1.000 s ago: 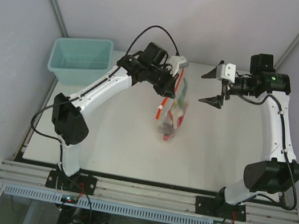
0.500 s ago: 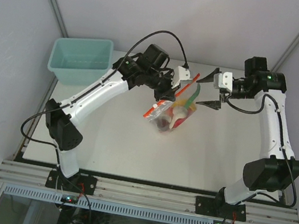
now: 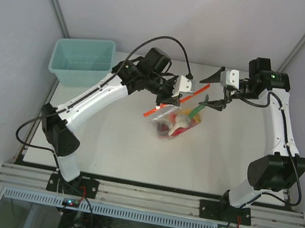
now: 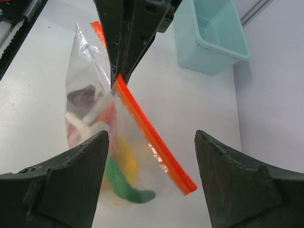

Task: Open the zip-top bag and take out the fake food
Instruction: Adjust the zipper food storage bag at the center of the board.

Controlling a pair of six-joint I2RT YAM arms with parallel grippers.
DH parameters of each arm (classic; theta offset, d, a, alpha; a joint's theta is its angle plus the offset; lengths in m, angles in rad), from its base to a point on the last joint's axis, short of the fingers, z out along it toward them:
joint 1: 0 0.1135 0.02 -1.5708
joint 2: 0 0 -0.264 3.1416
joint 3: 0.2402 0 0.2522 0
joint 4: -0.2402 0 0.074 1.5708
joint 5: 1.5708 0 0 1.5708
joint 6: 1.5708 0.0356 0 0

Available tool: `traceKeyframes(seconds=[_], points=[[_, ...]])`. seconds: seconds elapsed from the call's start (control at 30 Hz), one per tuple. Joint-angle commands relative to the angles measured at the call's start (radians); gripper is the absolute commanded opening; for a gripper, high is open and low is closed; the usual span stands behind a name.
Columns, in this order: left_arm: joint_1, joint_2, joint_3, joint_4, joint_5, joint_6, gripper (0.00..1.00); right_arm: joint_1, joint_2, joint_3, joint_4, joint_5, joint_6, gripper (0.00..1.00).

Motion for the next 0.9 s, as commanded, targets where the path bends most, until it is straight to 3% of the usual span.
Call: traceKeyframes(seconds=[0.0,0.3,0.53,0.87], points=[[-0.020,-0.061,-0.007,0.057,0.055,0.060,0.00,0.027,0.014,0.033,0.011,-0.009,0.018,0.71],[-0.039,-0.061,-0.004,0.048,0.001,0.080,0.00,0.051,0.026,0.021,-0.008,0.043,0.026,0.53],[-0.041,-0.064,0.004,0.039,-0.045,0.096,0.00,0.060,0.019,0.002,-0.033,0.060,0.014,0.28],[-0.041,-0.067,0.002,0.031,-0.094,0.103,0.00,0.082,0.019,-0.006,-0.051,0.093,0.003,0.02]])
